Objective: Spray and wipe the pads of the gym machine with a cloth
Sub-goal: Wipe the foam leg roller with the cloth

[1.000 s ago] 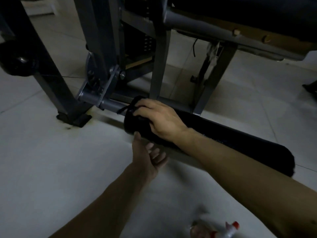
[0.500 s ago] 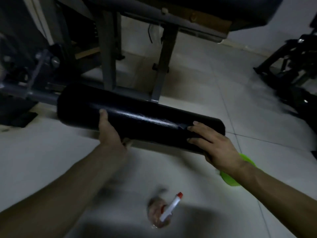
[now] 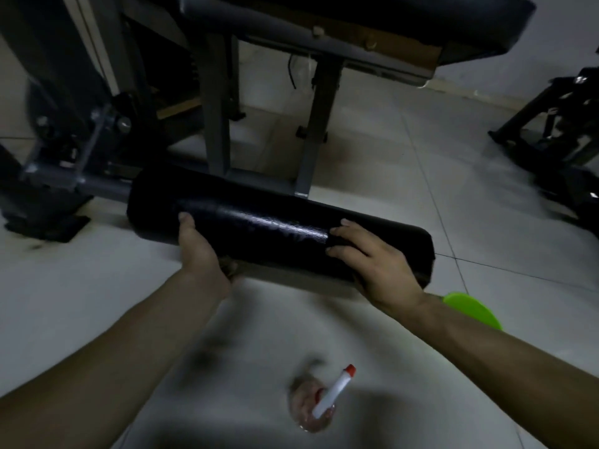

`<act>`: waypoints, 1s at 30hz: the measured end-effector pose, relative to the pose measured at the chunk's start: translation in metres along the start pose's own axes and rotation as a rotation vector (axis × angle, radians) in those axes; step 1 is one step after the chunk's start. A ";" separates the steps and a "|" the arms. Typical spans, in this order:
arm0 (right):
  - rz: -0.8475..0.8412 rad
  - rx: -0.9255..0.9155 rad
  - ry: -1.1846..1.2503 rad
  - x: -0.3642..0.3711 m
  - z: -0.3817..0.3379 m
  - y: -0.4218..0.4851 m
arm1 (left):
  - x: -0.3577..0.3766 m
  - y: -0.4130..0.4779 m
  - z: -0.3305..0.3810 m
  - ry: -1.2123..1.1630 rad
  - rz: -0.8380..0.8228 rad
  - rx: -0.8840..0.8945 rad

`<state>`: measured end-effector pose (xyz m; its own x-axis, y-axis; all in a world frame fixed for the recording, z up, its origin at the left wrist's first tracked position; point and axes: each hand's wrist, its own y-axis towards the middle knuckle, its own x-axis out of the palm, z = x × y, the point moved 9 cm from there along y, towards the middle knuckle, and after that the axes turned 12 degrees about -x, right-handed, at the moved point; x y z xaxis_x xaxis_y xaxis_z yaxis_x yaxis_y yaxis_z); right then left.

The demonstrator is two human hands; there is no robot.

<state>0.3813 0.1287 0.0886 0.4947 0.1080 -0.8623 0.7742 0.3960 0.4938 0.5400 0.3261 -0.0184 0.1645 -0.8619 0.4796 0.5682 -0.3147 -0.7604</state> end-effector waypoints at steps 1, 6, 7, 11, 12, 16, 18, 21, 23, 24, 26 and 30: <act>0.006 -0.035 0.008 0.008 -0.009 0.021 | -0.008 0.002 0.007 -0.038 -0.014 0.002; 0.031 -0.172 0.063 0.065 -0.063 0.141 | -0.039 0.012 0.042 -0.136 -0.105 -0.020; 0.029 -0.181 0.079 0.076 -0.073 0.164 | -0.041 0.012 0.043 -0.150 -0.127 -0.047; 0.012 -0.217 0.158 0.108 -0.106 0.244 | -0.046 0.008 0.050 -0.165 -0.161 -0.104; -0.013 -0.222 0.170 0.113 -0.110 0.260 | -0.046 0.008 0.052 -0.152 -0.161 -0.104; -0.098 -0.237 0.191 0.117 -0.109 0.291 | -0.045 0.006 0.055 -0.116 -0.165 -0.129; -0.118 -0.241 0.182 0.110 -0.099 0.279 | -0.048 0.008 0.054 -0.091 -0.154 -0.145; -0.141 -0.233 0.166 0.092 -0.079 0.235 | -0.050 0.009 0.044 -0.039 -0.091 -0.109; -0.144 -0.212 0.140 0.072 -0.060 0.193 | -0.043 0.008 0.033 -0.041 -0.076 -0.078; -0.140 -0.193 0.125 0.060 -0.050 0.169 | -0.036 0.008 0.026 -0.030 -0.088 -0.067; -0.114 -0.147 0.087 0.035 -0.029 0.119 | -0.020 0.008 0.010 0.031 -0.121 -0.068; -0.064 -0.045 0.004 -0.008 0.006 0.016 | 0.007 0.009 -0.026 0.100 -0.093 -0.075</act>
<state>0.3923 0.1287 0.1037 0.4430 0.0847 -0.8925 0.7858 0.4425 0.4320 0.5259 0.3067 -0.0332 0.0305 -0.8620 0.5060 0.5150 -0.4203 -0.7471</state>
